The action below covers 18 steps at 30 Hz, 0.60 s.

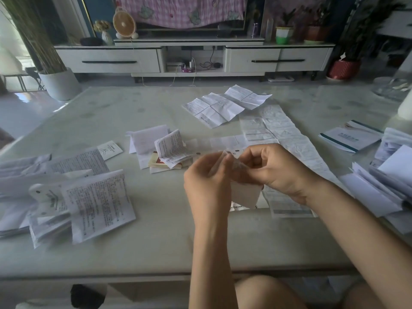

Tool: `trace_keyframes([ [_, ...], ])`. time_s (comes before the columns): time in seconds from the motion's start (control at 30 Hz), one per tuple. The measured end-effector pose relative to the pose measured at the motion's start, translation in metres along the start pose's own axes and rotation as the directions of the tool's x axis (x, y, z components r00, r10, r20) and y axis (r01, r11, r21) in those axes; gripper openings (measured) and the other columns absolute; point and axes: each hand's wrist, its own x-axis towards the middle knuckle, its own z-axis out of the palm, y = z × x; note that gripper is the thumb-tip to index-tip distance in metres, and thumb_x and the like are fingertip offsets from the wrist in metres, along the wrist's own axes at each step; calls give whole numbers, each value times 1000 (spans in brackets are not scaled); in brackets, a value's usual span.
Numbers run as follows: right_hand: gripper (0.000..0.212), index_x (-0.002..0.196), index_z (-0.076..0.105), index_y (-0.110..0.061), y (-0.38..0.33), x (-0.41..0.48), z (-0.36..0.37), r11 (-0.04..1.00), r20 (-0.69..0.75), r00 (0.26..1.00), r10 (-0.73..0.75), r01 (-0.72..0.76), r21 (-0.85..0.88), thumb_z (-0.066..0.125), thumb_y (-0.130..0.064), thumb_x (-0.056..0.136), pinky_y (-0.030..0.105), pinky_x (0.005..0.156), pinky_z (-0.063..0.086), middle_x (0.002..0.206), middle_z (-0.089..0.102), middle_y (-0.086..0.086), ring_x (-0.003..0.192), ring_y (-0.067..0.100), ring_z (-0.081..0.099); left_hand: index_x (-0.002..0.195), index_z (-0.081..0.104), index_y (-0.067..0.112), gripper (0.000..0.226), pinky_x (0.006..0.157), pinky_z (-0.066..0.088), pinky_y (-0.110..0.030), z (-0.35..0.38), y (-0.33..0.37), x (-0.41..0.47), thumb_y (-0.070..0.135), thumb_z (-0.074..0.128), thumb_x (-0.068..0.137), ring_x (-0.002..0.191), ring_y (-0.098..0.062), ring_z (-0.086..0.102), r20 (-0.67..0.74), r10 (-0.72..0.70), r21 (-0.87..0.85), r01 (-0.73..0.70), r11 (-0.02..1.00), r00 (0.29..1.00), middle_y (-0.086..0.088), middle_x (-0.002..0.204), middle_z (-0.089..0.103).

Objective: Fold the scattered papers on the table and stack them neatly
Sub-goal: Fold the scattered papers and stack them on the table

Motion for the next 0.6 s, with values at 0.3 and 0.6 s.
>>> trace_keyframes([
  [0.3,11,75,64,-5,-7,5,-3,992,-46,998,45,-39,117,67,-14,81,15,43,39,53,58,-2,40,6,48,71,65,17,17,56,45,-12,6,7,-2,7,64,85,53,2,54,-342,-221,-348,96,933,913,9,62,61],
  [0.6,8,80,61,-10,-2,18,28,981,58,986,157,-162,110,65,-5,84,14,46,44,61,62,-1,44,4,54,81,60,13,10,62,47,-12,-8,8,4,9,60,89,67,-4,58,-665,-272,-445,-76,892,696,6,74,60],
])
